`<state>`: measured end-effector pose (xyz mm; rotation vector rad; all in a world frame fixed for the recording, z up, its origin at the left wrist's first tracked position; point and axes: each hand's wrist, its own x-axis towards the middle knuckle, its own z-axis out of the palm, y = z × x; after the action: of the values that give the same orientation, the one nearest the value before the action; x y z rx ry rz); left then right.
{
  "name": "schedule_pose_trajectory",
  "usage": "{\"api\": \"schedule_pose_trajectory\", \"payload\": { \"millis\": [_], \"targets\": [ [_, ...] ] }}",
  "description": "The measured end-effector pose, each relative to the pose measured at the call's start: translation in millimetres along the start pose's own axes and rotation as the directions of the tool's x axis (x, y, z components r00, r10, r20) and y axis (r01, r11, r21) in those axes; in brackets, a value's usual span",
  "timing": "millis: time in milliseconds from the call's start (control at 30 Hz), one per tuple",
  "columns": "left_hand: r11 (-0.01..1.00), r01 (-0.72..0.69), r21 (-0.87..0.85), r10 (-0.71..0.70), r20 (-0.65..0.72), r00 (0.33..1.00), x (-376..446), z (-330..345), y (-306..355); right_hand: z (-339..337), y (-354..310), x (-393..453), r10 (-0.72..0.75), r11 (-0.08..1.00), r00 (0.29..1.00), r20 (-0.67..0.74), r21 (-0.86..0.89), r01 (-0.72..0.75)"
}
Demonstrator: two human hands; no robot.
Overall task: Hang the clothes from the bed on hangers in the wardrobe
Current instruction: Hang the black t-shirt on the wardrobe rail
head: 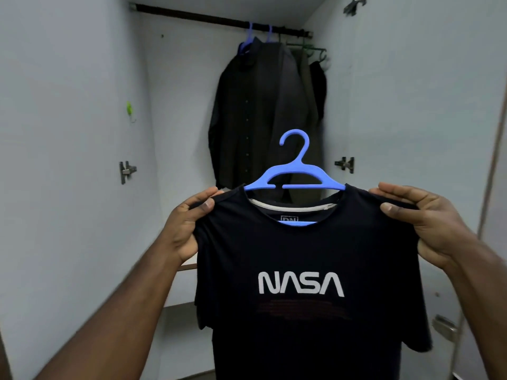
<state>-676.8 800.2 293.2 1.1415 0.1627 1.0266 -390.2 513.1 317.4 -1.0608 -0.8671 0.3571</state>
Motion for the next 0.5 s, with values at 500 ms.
{"api": "schedule_pose_trajectory", "payload": {
  "millis": [500],
  "targets": [
    [0.992, -0.130, 0.002, 0.130, -0.005, 0.992, 164, -85, 27, 100, 54, 170, -0.051, 0.998, 0.994, 0.092, -0.043, 0.055]
  ]
}}
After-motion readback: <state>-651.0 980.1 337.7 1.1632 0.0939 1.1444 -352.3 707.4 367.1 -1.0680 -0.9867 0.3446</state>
